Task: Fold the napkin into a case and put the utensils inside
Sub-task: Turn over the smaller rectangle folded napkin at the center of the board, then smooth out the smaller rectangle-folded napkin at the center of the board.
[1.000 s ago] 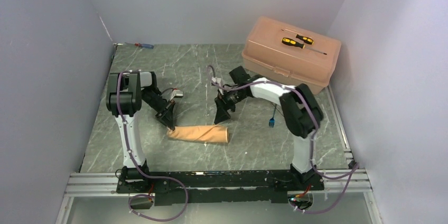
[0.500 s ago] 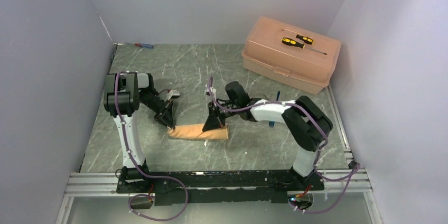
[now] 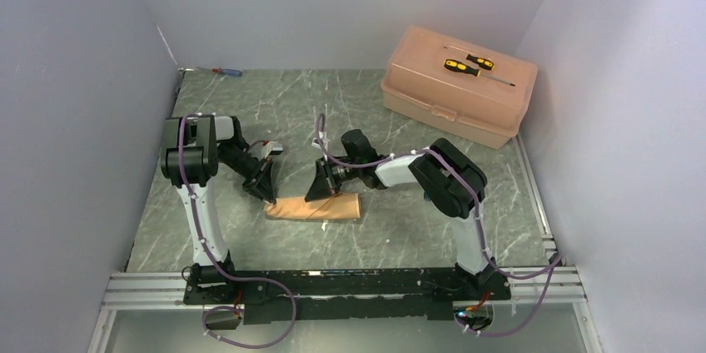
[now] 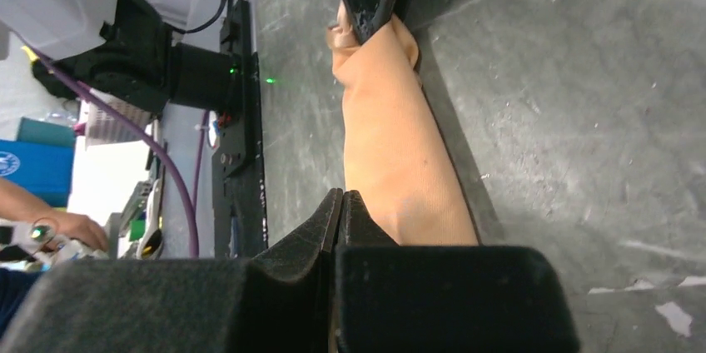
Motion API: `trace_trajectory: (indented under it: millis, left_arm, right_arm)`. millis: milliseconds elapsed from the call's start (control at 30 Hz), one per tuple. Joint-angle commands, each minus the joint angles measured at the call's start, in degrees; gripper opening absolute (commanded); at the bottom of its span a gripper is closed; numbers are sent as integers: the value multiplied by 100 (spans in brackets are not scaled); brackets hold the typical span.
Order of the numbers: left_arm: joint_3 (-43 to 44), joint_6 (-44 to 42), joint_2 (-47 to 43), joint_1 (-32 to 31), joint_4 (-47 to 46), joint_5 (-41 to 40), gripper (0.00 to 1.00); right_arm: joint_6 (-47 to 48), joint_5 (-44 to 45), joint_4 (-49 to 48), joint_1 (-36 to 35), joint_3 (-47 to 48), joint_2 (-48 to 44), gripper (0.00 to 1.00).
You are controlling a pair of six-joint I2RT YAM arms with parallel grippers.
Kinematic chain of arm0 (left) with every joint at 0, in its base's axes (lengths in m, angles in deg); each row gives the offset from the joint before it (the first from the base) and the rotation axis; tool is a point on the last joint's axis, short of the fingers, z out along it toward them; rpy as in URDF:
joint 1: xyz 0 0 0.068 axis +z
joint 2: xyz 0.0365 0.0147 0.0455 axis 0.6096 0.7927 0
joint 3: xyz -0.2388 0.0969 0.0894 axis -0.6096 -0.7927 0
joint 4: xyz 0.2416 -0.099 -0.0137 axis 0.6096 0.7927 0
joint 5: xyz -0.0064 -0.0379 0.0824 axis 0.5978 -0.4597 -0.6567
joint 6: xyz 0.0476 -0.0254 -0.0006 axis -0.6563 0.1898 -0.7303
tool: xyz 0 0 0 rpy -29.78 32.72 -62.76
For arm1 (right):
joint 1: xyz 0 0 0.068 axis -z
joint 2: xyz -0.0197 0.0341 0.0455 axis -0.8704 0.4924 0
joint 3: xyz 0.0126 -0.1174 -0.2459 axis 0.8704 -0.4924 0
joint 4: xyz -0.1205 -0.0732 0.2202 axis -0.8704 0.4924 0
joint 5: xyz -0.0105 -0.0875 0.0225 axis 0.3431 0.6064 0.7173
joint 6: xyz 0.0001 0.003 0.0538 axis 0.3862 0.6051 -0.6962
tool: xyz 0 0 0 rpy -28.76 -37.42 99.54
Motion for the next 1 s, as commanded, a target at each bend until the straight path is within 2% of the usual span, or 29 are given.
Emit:
trace_trajectory:
  millis: [0, 67, 167, 400, 467, 567, 633, 833, 867, 967]
  left_arm:
    - [-39, 3, -320, 27, -404, -221, 3]
    - [-4, 6, -415, 25, -432, -313, 5]
    - [64, 73, -625, 25, -479, -434, 15]
    - [115, 302, -1029, 29, -626, -647, 41]
    - [90, 330, -1165, 25, -663, -823, 57]
    - [121, 413, -1403, 57, -795, -1166, 65]
    - [212, 470, -1611, 68, -902, -1439, 80]
    - [901, 552, -1985, 49, -1048, -1871, 80]
    - [1003, 531, -2037, 29, -979, -1755, 80]
    - [1243, 508, -2173, -45, -454, -736, 73]
  right_arm:
    - [412, 573, 879, -109, 407, 122, 0]
    - [566, 709, 1091, -112, 407, 233, 0]
    - [891, 875, 1450, -112, 451, 391, 0]
    - [1616, 1642, 2296, -201, 654, 535, 0]
    - [1755, 1870, 2410, -233, 640, 488, 0]
    - [1974, 2175, 2549, -314, 613, 392, 0]
    - [2040, 2271, 2576, -337, 609, 353, 0]
    - [2052, 2316, 2535, -390, 590, 257, 0]
    - [2029, 2285, 2498, -397, 578, 239, 0]
    - [1914, 2177, 2361, -399, 551, 176, 0]
